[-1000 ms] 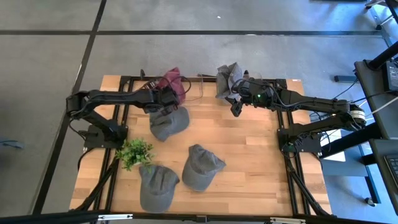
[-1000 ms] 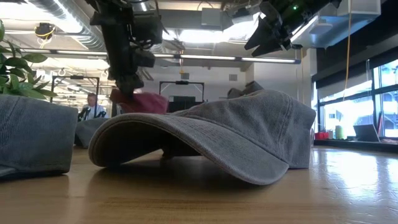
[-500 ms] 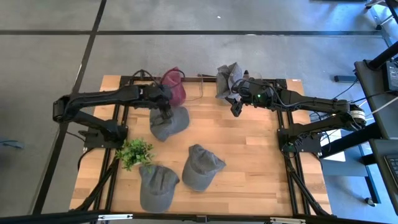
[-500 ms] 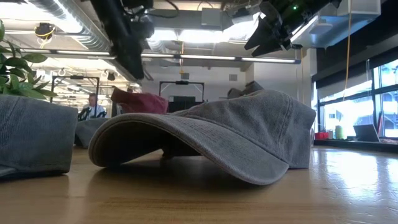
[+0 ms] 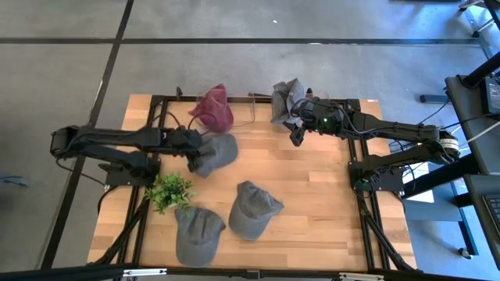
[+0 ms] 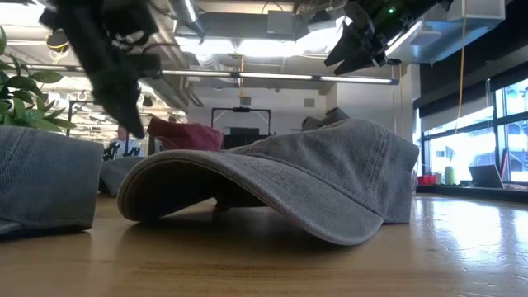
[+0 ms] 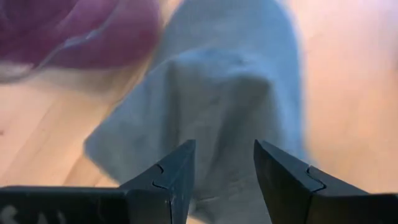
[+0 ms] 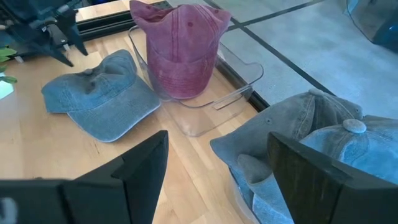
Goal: Pick & Place hat
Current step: Put the gray cap into the right transparent bin
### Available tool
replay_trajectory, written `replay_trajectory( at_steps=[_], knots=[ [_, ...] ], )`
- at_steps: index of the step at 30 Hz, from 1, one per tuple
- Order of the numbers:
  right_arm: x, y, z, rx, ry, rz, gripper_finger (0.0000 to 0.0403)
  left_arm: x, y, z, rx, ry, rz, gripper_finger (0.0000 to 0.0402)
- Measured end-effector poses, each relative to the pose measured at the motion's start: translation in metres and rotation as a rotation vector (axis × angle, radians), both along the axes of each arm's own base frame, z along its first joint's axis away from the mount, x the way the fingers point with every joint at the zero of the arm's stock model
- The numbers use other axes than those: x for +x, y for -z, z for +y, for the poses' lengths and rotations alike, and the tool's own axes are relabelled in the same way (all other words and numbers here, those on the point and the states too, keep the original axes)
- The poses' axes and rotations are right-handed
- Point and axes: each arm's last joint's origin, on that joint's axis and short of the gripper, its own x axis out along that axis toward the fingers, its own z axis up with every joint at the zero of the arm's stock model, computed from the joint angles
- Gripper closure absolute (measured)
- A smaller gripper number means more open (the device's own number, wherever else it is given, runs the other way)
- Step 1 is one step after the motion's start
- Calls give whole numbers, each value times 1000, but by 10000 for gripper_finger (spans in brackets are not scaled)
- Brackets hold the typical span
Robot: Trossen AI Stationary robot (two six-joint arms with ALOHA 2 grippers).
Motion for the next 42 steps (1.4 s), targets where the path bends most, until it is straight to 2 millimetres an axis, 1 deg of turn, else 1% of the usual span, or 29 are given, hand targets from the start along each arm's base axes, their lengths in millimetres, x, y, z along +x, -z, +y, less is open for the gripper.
replay_trajectory(
  at_steps=[2, 4, 8, 12, 15, 20, 25, 30, 34, 42],
  knots=[
    [0, 0, 0, -8, -4, 5, 130, -5, 11, 2, 19, -54, 23, 244],
    [0, 0, 0, -8, -4, 5, 130, -9, 20, 5, -19, -98, 36, 244],
    [0, 0, 0, -8, -4, 5, 130, -14, 34, 6, -150, -94, 59, 244],
    [0, 0, 0, -11, -6, 6, 130, -18, 48, 7, -126, -93, 86, 244],
    [0, 0, 0, -10, -5, 6, 130, -20, 56, 7, -93, -94, 108, 244],
    [0, 0, 0, -10, -5, 6, 130, -24, 67, 5, -70, -10, 159, 244],
    [0, 0, 0, -8, -4, 6, 130, -22, 71, 6, -103, -66, 134, 244],
    [0, 0, 0, -10, -5, 6, 130, -17, 76, 5, -157, -50, 144, 246],
    [0, 0, 0, -10, -5, 6, 130, -12, 82, 5, -214, -56, 155, 265],
    [0, 0, 0, -8, -4, 6, 130, -2, 83, 7, -201, -40, 47, 346]
  ],
)
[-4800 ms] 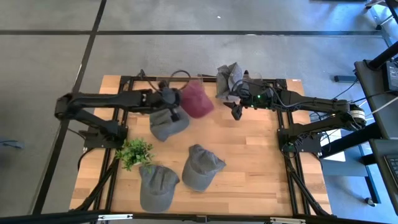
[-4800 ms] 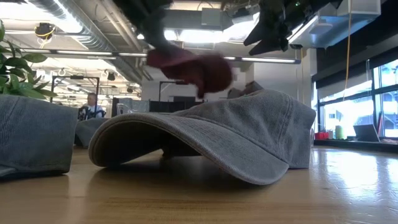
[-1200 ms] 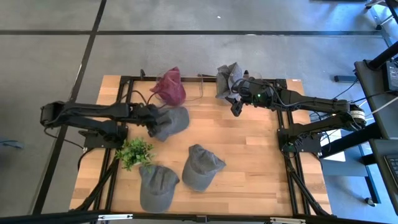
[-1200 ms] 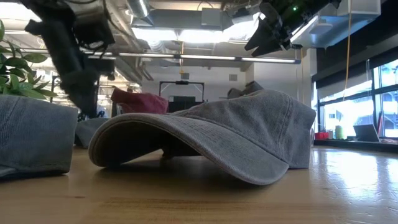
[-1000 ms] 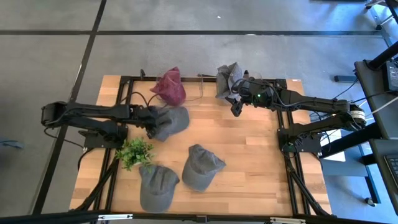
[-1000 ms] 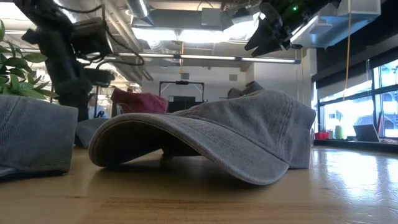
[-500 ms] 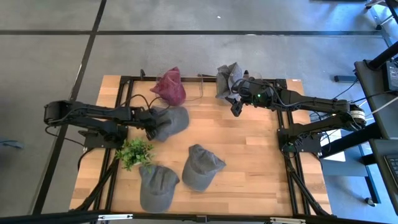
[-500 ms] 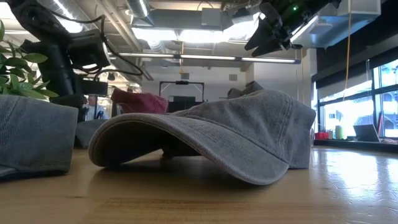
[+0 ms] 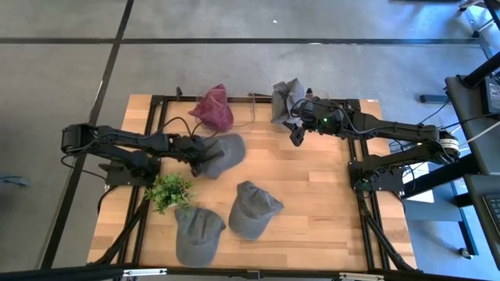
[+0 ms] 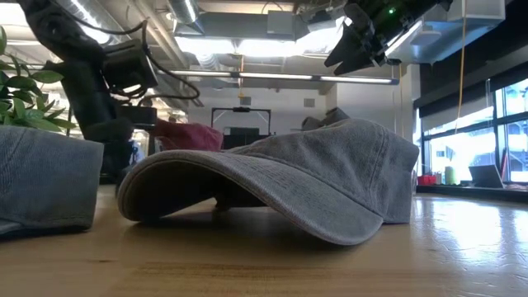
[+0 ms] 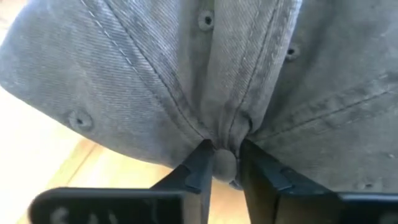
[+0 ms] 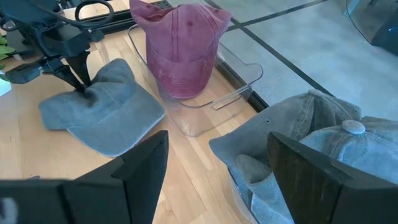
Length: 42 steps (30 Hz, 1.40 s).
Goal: Pick & Place hat
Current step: Put the gray cap into the right transparent bin
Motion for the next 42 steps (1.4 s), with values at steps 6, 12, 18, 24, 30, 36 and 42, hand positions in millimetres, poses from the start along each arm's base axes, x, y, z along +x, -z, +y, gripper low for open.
replay_trajectory(
  at_steps=[6, 12, 18, 24, 30, 36, 42],
  knots=[
    [0, 0, 0, 0, 0, 0, 130, 3, -2, 1, 6, -10, -31, 360],
    [0, 0, 0, 0, -1, 0, 130, 15, -15, -1, 15, 33, -66, 370],
    [0, 0, 0, 18, 8, -11, 130, 36, -46, -2, 76, 110, -146, 375],
    [3, -3, 2, 52, -69, -55, 130, 62, -94, -6, 175, 241, -257, 376],
    [10, -20, 1, 1, -90, -243, 130, 83, -156, -8, 322, 346, -414, 376],
    [14, -33, 4, -36, -112, -379, 130, 89, -193, -7, 419, 401, -499, 376],
    [22, -38, 16, 54, -320, -469, 130, 91, -206, -7, 435, 396, -536, 376]
  ],
)
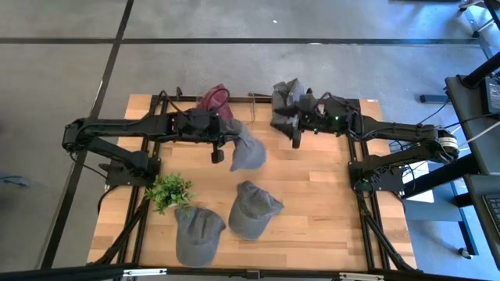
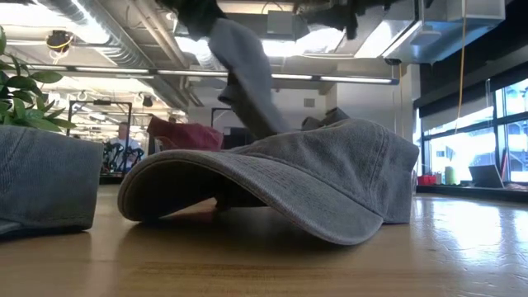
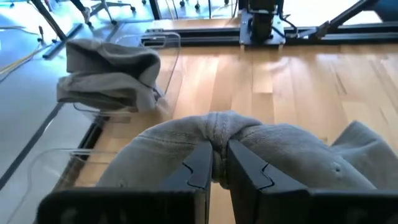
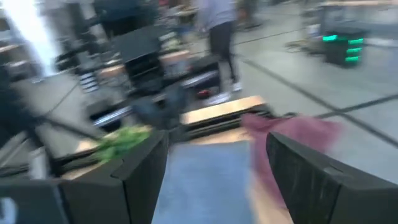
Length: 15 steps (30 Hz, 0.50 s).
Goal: Pick & Place hat
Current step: Put the gray cap into the right transparent bin
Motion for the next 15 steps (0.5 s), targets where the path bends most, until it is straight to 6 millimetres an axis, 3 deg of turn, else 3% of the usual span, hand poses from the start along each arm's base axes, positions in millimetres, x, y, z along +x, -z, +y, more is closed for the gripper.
replay_trajectory(
  at_steps=[7, 15],
  knots=[
    [29, 23, 17, -36, -116, 66, 130, 14, 10, -1, -45, 18, 7, 376],
    [48, 50, 16, -48, -89, 165, 130, 29, 19, -5, -68, 27, -7, 376]
  ],
)
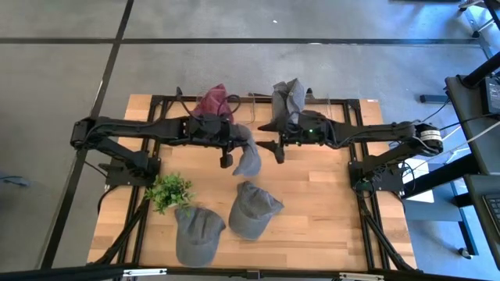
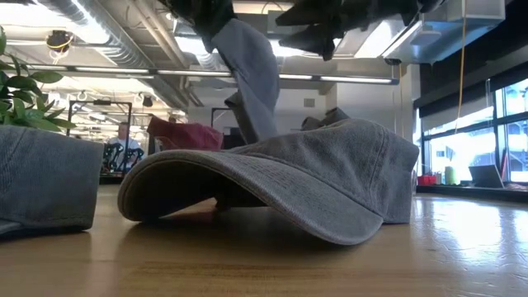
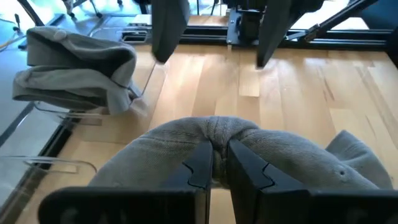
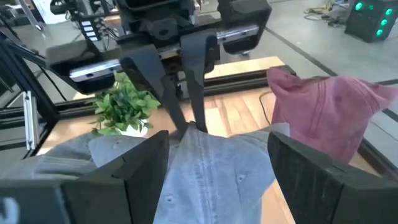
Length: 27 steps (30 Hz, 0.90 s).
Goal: Pick & Place hat
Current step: Put the gray cap into the right transparent bin
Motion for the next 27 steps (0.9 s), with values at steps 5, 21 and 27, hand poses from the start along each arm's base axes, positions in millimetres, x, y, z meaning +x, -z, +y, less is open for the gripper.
replay_trajectory(
  at_steps=[5, 21, 27],
  knots=[
    [1, 2, 0, 1, 0, 9, 130, 4, -2, 0, -5, -16, -47, 376],
    [2, 1, 0, 29, -9, -8, 191, 8, -12, 1, 15, -16, -149, 376],
    [2, 1, 1, 38, -45, -8, 281, 8, -13, 1, 16, -15, -156, 375]
  ],
)
